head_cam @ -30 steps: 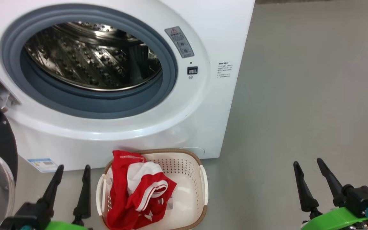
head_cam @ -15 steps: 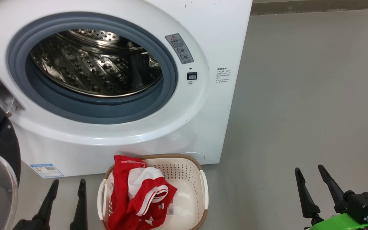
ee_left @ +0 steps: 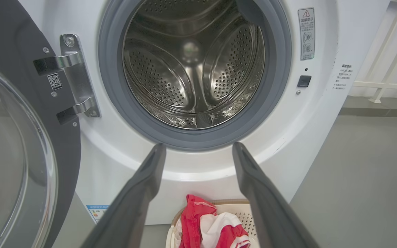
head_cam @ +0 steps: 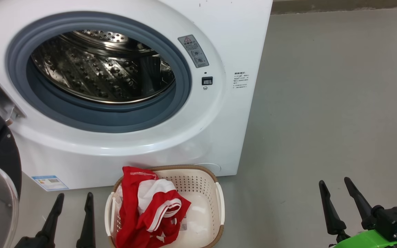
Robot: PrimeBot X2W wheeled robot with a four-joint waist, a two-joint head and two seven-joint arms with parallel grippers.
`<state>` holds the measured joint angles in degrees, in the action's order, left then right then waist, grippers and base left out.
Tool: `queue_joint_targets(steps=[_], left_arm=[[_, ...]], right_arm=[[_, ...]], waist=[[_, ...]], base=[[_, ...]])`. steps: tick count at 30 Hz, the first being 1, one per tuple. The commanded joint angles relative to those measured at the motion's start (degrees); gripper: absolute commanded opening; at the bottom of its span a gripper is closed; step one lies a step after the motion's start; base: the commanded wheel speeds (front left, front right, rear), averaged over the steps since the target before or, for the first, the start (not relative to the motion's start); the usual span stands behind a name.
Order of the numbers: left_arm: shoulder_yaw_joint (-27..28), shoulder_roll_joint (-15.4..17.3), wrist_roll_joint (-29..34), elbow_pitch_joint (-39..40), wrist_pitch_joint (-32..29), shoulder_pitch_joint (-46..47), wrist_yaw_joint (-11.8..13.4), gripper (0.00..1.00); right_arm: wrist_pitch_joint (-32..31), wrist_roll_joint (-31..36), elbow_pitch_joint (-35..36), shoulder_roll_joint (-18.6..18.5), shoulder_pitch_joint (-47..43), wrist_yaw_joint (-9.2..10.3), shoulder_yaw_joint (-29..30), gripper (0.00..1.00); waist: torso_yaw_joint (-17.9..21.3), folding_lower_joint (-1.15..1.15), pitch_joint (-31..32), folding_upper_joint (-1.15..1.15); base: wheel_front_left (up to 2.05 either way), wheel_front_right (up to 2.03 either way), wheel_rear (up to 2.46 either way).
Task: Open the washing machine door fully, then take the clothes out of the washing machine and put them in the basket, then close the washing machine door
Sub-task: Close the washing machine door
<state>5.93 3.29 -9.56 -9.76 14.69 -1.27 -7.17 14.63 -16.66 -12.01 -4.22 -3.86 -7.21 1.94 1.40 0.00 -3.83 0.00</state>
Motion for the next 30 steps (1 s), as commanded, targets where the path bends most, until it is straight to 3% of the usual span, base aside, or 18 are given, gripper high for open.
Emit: queue_joint_targets(steps=[1, 30], left_arm=[[2.0, 0.5, 0.4, 1.7, 0.3, 1.1, -0.3, 1.0], [1.5, 0.9, 0.4, 2.1, 0.3, 1.4, -0.3, 1.0]], right_arm=[[0.4, -0.1, 1.5, -0.8, 0.8, -0.28, -1.0, 1.0], [0.4, 0.0, 1.5, -0.2, 1.3, -0.28, -0.8, 1.0]], waist=[[0.0, 0.0, -0.1, 0.0], [-0.4, 0.0, -0.6, 0.0]], base=[[0.0, 0.0, 0.0], [-0.73, 0.73, 0.0]])
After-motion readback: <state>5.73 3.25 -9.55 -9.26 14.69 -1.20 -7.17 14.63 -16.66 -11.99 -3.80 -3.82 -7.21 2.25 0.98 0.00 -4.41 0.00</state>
